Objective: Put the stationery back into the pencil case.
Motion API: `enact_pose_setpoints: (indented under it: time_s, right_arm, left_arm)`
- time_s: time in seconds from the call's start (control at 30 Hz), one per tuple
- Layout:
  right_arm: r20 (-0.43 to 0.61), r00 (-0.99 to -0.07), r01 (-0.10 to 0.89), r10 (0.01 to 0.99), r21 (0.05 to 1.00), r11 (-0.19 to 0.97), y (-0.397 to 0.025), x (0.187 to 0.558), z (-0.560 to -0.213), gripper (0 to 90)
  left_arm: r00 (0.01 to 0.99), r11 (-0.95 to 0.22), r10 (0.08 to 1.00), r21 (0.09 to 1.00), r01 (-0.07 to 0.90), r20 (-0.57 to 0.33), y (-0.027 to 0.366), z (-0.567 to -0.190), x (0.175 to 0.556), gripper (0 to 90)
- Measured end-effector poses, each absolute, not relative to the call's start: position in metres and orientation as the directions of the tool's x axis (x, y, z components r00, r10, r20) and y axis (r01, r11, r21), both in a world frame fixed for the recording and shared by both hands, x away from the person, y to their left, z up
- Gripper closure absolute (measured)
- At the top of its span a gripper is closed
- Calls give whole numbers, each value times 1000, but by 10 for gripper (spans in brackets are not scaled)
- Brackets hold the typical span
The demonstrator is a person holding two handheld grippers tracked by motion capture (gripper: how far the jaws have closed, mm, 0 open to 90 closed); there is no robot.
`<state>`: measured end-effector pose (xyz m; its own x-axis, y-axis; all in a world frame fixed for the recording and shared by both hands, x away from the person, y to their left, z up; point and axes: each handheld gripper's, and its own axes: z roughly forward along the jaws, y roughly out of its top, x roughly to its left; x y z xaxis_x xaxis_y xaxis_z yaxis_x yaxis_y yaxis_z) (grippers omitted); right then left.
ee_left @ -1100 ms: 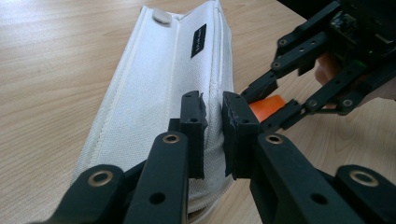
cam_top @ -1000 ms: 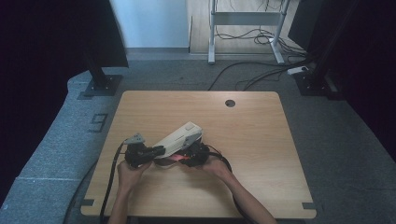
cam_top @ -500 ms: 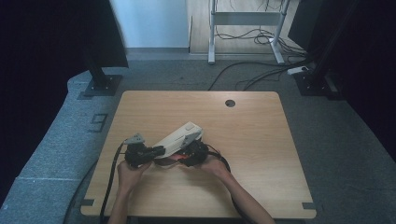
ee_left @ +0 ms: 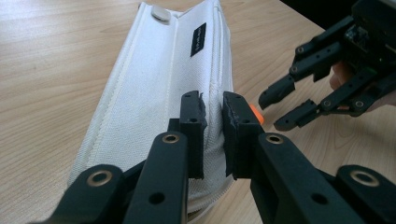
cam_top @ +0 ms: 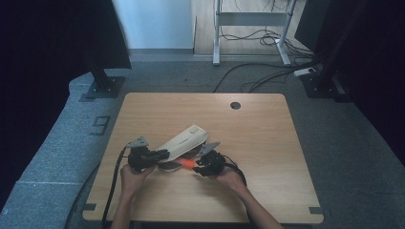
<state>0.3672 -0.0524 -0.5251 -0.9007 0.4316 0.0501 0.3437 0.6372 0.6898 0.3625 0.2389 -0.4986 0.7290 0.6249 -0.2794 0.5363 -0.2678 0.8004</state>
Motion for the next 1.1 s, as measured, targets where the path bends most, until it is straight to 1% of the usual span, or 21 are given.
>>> enact_pose_setpoints:
  time_s: [0.17,0.47,0.73,0.9,1.1]
  right_arm:
    - [63,-896,360,440,683,635,-50,363,-532,699]
    - [32,-885,360,464,679,640,-41,370,-537,736]
    - [12,-872,361,489,690,627,-32,383,-536,738]
    - [24,-863,376,504,696,611,-27,390,-534,738]
    - [14,-855,378,518,700,605,-23,399,-533,734]
  left_arm:
    - [729,-268,625,800,536,-279,239,-499,362,793]
    - [730,-268,620,796,542,-288,238,-500,362,790]
    - [731,-267,615,794,547,-297,238,-501,363,788]
    - [731,-265,612,792,549,-302,238,-501,363,787]
    - [734,-267,607,791,550,-305,238,-502,363,785]
